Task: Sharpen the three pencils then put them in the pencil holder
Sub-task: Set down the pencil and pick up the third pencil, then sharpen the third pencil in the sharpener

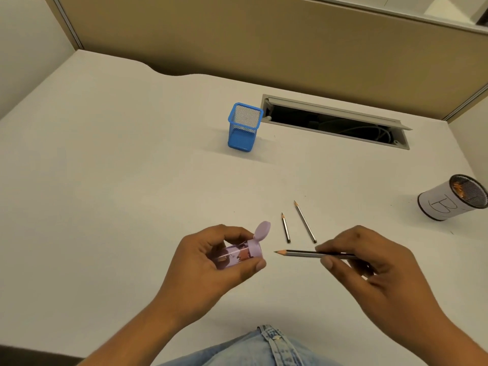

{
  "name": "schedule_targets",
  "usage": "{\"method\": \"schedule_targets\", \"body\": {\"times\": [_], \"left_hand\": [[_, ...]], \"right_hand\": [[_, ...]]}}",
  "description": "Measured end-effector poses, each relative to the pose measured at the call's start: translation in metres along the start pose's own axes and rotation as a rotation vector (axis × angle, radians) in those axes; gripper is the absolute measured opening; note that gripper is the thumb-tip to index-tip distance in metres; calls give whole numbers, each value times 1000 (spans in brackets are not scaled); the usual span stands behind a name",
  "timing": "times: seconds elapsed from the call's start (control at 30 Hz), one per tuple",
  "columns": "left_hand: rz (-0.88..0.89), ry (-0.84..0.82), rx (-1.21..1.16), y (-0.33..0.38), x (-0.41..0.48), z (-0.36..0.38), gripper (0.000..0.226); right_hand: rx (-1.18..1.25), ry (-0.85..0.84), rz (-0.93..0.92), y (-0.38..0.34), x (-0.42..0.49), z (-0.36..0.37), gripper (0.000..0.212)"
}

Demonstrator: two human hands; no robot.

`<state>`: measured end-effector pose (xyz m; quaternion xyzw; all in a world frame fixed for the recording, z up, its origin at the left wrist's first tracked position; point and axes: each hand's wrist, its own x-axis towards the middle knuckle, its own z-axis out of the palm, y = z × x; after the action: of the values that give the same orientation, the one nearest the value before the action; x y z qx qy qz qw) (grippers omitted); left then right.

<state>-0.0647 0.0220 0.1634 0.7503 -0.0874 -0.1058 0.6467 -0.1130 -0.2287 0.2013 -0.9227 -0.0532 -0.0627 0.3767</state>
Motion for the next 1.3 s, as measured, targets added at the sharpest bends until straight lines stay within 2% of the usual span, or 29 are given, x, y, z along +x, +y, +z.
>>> {"method": "schedule_targets", "body": {"times": [0.27, 0.4, 0.5, 0.7, 0.87, 0.93, 0.97, 1.03, 1.07, 1.1, 1.2, 1.3], "left_hand": [[13, -75, 13, 7, -1, 7, 26], [-3, -111, 33, 9, -2, 7, 27], [-23, -168, 68, 14, -3, 8, 25], [-79, -333, 9, 17, -4, 6, 26], [86, -292, -2, 20, -11, 7, 26], [226, -228, 78, 21, -10, 7, 21], [315, -203, 143, 21, -9, 6, 19], [481, -193, 279, 22, -7, 5, 20], [532, -202, 322, 21, -7, 4, 22], [550, -213, 336, 21, -7, 4, 23], [421, -242, 249, 23, -8, 6, 19], [89, -275, -1, 24, -9, 12, 13]], "right_hand": [[-44, 35, -31, -4, -8, -3, 13], [-50, -10, -69, -8, -7, -2, 11], [-97, -80, -118, -12, -5, -1, 17], [-393, -25, -448, -10, -3, -6, 22], [-541, -39, -561, -23, -1, -10, 31], [-468, -132, -474, -31, -1, -11, 33], [-370, -196, -347, -34, -1, -10, 35], [15, -397, 91, -40, 4, -10, 41], [193, -441, 299, -40, 4, -10, 39], [235, -471, 390, -39, 3, -10, 36], [73, -444, 221, -36, -2, -10, 29], [-304, -273, -175, -37, 0, -19, 23]]}}
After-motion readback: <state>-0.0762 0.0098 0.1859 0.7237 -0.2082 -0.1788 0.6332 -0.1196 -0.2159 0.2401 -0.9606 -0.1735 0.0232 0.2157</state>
